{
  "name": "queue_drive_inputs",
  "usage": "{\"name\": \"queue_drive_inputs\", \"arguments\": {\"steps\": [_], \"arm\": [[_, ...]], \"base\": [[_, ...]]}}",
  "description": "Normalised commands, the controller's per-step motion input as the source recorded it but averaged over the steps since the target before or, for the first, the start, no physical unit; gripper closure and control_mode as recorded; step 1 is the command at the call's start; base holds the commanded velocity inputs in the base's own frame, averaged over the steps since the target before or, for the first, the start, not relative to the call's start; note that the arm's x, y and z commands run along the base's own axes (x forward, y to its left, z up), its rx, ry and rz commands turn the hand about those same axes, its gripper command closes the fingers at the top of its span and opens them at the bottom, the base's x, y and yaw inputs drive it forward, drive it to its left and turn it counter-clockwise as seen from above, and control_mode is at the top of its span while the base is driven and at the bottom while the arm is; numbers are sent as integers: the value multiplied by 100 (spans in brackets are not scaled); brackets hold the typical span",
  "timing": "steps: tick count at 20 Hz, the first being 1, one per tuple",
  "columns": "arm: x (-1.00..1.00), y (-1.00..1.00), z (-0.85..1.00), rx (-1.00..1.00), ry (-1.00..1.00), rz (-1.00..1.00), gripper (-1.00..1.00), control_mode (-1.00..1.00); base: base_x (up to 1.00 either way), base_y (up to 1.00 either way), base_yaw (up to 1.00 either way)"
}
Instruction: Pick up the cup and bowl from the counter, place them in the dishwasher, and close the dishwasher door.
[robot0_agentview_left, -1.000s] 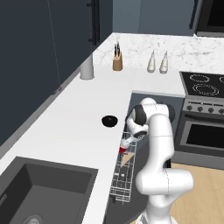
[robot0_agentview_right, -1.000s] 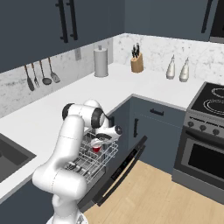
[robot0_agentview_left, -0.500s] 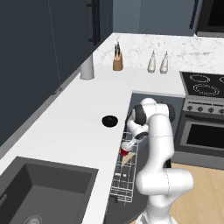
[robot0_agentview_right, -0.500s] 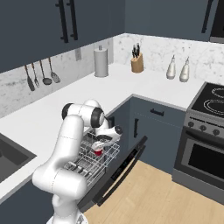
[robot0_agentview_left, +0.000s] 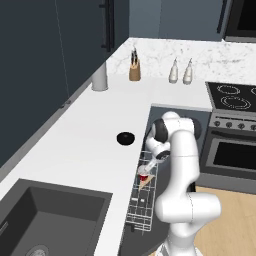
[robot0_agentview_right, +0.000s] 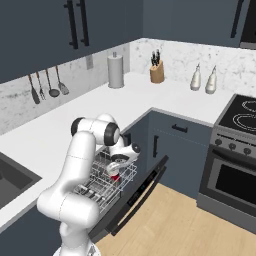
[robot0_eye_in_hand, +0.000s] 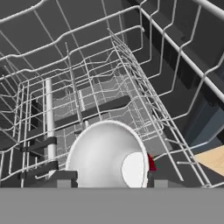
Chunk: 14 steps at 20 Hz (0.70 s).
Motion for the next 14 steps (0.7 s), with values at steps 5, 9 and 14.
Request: {"name": "queue_drive_inputs", "arguments": {"steps": [5,9,14], "arm": [[-29,0,13,2,-8,0,-100,-100],[-32,0,29,3,-8,0,-100,-100],[-43,0,52,4,-12,0,-100,-100]], "base": [[0,0,0],[0,0,0],[0,0,0]]}}
